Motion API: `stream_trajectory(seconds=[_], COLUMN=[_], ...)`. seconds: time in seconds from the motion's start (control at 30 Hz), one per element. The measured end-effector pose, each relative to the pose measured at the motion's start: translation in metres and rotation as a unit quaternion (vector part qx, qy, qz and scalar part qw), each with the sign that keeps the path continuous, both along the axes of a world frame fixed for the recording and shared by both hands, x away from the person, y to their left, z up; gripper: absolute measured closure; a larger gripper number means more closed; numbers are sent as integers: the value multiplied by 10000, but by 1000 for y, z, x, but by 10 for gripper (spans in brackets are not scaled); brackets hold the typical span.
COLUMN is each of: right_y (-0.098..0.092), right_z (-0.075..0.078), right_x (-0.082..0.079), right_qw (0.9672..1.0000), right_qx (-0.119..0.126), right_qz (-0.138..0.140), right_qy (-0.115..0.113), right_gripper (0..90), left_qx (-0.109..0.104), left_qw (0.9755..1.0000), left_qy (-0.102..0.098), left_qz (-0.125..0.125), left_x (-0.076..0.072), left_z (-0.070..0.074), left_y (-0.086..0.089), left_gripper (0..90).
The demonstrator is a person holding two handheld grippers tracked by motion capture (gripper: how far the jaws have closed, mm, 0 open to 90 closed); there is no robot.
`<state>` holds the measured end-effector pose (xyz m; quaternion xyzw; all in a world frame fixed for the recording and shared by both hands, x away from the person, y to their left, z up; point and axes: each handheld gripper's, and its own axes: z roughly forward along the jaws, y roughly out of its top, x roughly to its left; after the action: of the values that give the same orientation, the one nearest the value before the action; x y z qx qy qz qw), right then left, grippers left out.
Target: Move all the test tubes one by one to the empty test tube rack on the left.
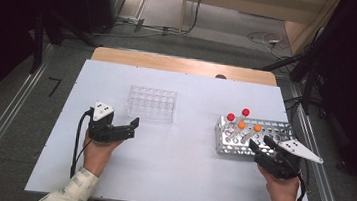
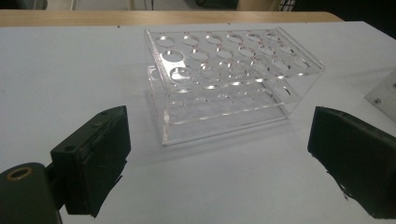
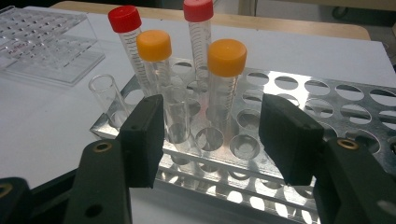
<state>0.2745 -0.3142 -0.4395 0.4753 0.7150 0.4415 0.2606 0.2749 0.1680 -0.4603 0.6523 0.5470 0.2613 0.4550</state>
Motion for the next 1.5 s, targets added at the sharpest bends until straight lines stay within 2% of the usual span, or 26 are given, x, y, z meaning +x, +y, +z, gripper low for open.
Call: stream_trajectory(seconds=[0.67, 1.03, 1.17, 1.5], right_y=[8, 14, 17, 18], right_z=[1, -3, -6, -7], right_x=[-2, -1, 2, 6], right_qw=[9999, 9997, 9995, 9996], right_qx=[9, -69, -170, -126], right_qz=[165, 237, 270, 240], right_qy=[-26, -30, -33, -82], right_gripper=[429, 523, 571, 641], left_qx=[-40, -57, -40, -19], left_qw=[10000, 9999, 9999, 9999], left_qy=[44, 89, 113, 157], left_qz=[9, -26, -40, -61], left_x=[-1, 0, 1, 1], left_z=[-1, -3, -3, -4], left_y=[2, 0, 0, -1], left_gripper=[64, 64, 64, 65])
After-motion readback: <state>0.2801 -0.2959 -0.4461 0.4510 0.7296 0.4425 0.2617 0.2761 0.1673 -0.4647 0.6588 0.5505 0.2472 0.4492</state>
